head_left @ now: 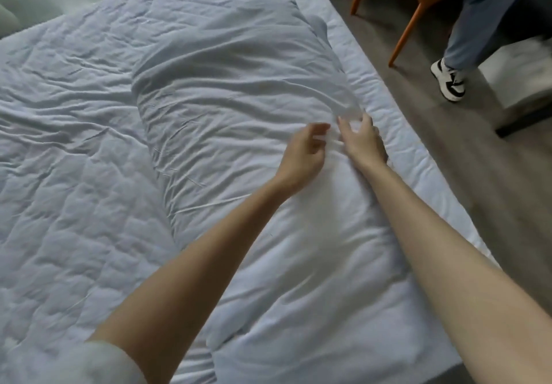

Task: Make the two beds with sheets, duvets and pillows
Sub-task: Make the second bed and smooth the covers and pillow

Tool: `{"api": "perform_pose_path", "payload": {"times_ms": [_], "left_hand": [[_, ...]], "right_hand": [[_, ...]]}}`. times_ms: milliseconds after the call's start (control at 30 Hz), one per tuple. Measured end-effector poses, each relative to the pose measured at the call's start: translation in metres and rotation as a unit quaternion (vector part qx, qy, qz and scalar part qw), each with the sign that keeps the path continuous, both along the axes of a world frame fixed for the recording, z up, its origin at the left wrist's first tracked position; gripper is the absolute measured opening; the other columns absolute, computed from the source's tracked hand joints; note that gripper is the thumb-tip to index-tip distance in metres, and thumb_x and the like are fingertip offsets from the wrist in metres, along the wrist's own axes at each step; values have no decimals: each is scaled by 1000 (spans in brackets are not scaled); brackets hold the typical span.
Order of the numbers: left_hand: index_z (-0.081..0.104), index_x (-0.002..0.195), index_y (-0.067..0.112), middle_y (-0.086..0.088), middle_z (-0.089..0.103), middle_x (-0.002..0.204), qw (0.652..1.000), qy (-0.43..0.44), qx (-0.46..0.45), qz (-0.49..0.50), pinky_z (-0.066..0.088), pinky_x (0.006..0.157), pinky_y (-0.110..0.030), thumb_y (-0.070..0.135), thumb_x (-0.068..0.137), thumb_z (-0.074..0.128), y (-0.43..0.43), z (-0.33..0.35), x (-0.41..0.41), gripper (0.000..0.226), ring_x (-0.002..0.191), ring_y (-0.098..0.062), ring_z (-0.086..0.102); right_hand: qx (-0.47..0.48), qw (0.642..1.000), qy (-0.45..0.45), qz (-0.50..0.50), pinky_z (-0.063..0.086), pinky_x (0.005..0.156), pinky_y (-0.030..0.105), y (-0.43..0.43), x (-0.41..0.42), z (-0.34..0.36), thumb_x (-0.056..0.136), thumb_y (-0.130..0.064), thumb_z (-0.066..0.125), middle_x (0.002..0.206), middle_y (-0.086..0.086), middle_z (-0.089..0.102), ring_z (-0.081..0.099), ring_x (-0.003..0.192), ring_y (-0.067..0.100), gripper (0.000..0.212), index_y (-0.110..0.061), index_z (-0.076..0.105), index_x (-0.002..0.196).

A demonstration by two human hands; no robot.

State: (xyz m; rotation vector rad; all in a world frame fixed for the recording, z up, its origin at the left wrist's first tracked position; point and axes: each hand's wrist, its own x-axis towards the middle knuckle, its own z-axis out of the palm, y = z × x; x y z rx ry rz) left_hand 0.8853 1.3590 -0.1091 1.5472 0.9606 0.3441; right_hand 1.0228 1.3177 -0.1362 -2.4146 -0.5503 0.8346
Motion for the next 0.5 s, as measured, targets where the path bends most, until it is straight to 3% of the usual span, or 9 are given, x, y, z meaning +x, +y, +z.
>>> {"api": "perform_pose_path", "payload": {"times_ms": [67, 133, 167, 233, 333, 400, 500], "left_hand": [[56, 131, 8, -11, 53, 132, 985, 33, 167, 6, 43, 98, -25, -2, 84, 50, 10, -5, -28, 49, 114, -22, 54], [53, 137, 16, -11, 45, 145, 957, 109, 269, 26, 30, 110, -32, 22, 84, 51, 24, -17, -62, 53, 132, -27, 42], [49, 141, 22, -9, 36, 153, 948, 163, 274, 24, 24, 114, -37, 35, 85, 48, 28, -21, -78, 58, 141, -28, 32], [33, 149, 35, 0, 14, 162, 938, 248, 243, -19, 6, 120, -45, 51, 87, 38, 32, -26, -104, 64, 150, -26, 6], [20, 150, 44, 9, -2, 163, 941, 253, 223, -29, -7, 119, -49, 57, 90, 28, 32, -23, -118, 62, 150, -22, -10], [15, 149, 48, 11, -3, 163, 954, 217, 207, 24, -8, 118, -52, 57, 93, 23, 33, -10, -118, 57, 149, -19, -11], [12, 147, 53, 16, -2, 162, 957, 159, 227, 88, -8, 117, -50, 61, 92, 17, 41, 17, -112, 55, 149, -14, -11]], "right_hand": [[-26, 999, -28, 1, 29, 110, 47, 4, -10, 6, 82, -75, 47, 153, 10, 34, 36, 137, 33, 93, -22, 19, 153], [-35, 999, -34, -5, 32, 107, 45, 9, -12, 7, 74, -80, 52, 149, 11, 38, 40, 134, 32, 104, -18, 22, 152], [-34, 999, -34, -11, 36, 101, 42, 11, -14, 6, 73, -79, 56, 144, 12, 45, 45, 129, 32, 101, -15, 31, 147], [-12, 998, -53, -8, 42, 86, 36, 14, -23, 8, 75, -70, 61, 126, 12, 60, 57, 115, 34, 76, -15, 53, 126], [86, 992, -91, 23, 43, 72, 32, 22, -40, 32, 83, -56, 61, 97, 8, 70, 63, 93, 33, 36, -19, 62, 85], [177, 981, -80, 30, 44, 65, 30, 33, -47, 64, 84, -51, 62, 74, -2, 66, 62, 75, 25, 37, -20, 54, 66], [305, 949, -74, 36, 40, 53, 29, 50, -42, 112, 83, -45, 66, 55, -7, 57, 53, 55, 15, 43, -10, 55, 61]]}}
